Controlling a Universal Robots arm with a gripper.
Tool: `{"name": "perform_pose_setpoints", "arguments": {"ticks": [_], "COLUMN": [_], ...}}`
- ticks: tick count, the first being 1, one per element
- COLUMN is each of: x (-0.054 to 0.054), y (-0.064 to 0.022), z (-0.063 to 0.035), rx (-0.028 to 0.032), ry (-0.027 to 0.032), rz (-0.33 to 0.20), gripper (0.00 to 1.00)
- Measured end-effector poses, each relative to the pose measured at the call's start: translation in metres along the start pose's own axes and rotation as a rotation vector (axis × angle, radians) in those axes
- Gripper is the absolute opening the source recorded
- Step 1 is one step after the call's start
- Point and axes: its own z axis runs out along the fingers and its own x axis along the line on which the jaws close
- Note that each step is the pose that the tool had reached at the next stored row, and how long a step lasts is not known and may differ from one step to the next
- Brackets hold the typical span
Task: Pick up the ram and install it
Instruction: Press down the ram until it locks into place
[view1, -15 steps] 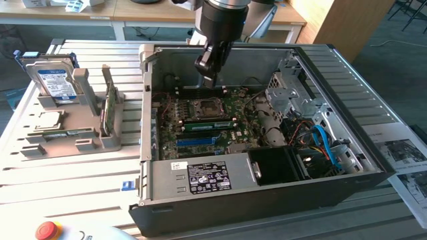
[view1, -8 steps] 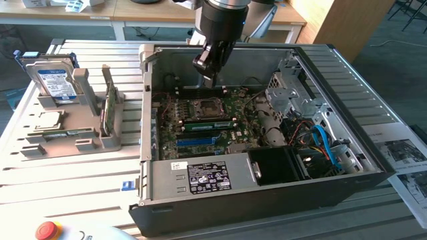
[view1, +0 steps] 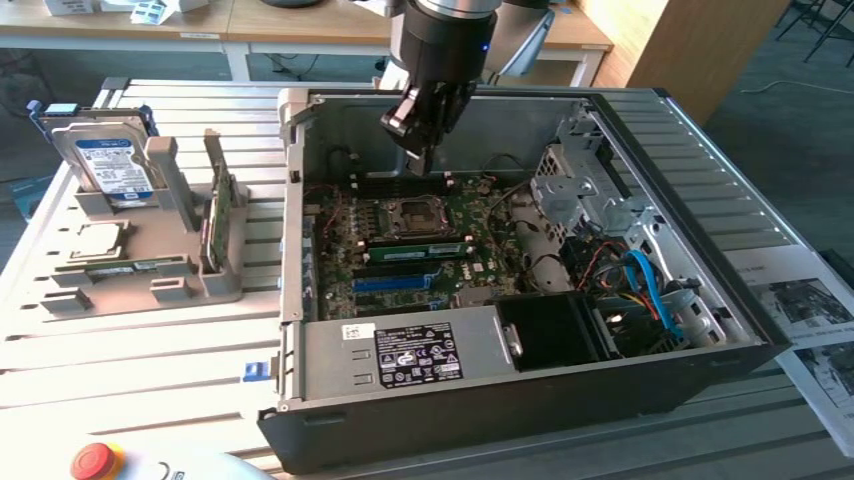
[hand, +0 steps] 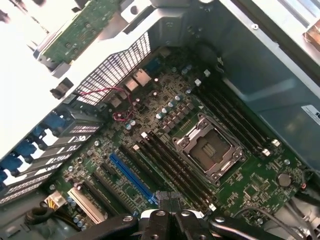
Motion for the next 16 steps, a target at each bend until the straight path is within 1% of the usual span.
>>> {"name": "perform_pose_setpoints", "arguments": {"ticks": [16], "x": [0.0], "y": [0.0], "z": [0.0], "rx": [-0.0055], "ry": [-0.0085], "rz": [0.179], "gripper": [0.1]}}
